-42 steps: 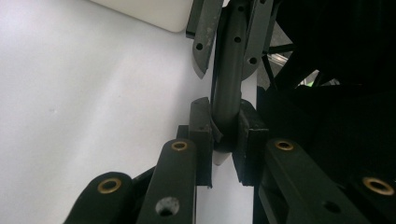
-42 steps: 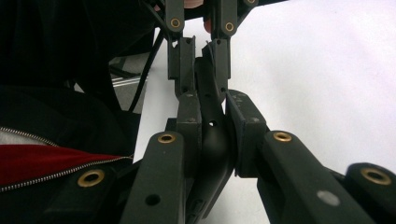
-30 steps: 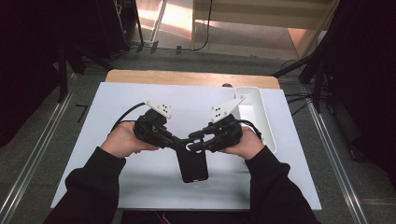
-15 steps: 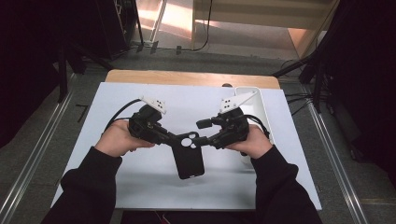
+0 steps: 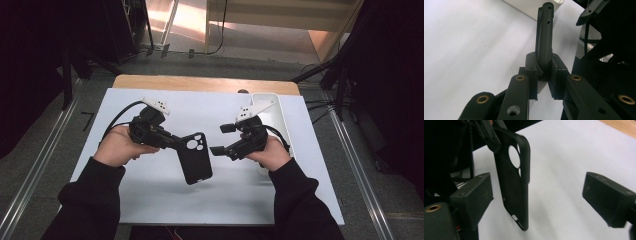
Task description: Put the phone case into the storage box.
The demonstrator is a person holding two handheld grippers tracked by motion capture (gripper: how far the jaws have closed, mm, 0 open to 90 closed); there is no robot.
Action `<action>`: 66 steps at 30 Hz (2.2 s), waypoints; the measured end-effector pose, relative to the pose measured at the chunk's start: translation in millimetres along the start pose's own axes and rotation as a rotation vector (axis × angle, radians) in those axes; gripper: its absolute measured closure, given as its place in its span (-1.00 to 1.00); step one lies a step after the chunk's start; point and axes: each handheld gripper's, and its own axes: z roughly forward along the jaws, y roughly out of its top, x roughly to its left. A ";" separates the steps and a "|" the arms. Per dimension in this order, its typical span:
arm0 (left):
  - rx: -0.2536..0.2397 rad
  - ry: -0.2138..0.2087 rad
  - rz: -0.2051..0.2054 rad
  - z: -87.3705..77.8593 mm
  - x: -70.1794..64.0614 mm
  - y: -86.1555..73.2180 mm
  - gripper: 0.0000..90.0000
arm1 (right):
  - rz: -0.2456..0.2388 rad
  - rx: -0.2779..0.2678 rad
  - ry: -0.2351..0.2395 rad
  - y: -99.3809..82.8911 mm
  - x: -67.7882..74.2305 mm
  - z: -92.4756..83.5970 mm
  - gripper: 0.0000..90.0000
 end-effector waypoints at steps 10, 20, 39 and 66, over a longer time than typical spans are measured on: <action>-0.013 0.043 -0.033 -5.8 1.9 -0.2 0.75 | 0.043 0.016 -0.023 -13.0 -2.9 11.7 -1.00; -0.056 0.107 -0.117 -12.8 4.7 0.7 0.75 | 0.094 -0.029 -0.097 -15.2 -0.3 18.3 -1.00; -0.111 0.221 -0.234 -13.0 11.0 1.0 0.75 | 0.150 -0.123 -0.255 -19.0 5.1 30.5 -1.00; -0.095 0.250 -0.313 6.7 3.1 7.6 0.75 | 0.104 -0.123 -0.362 -13.3 32.6 64.6 -1.00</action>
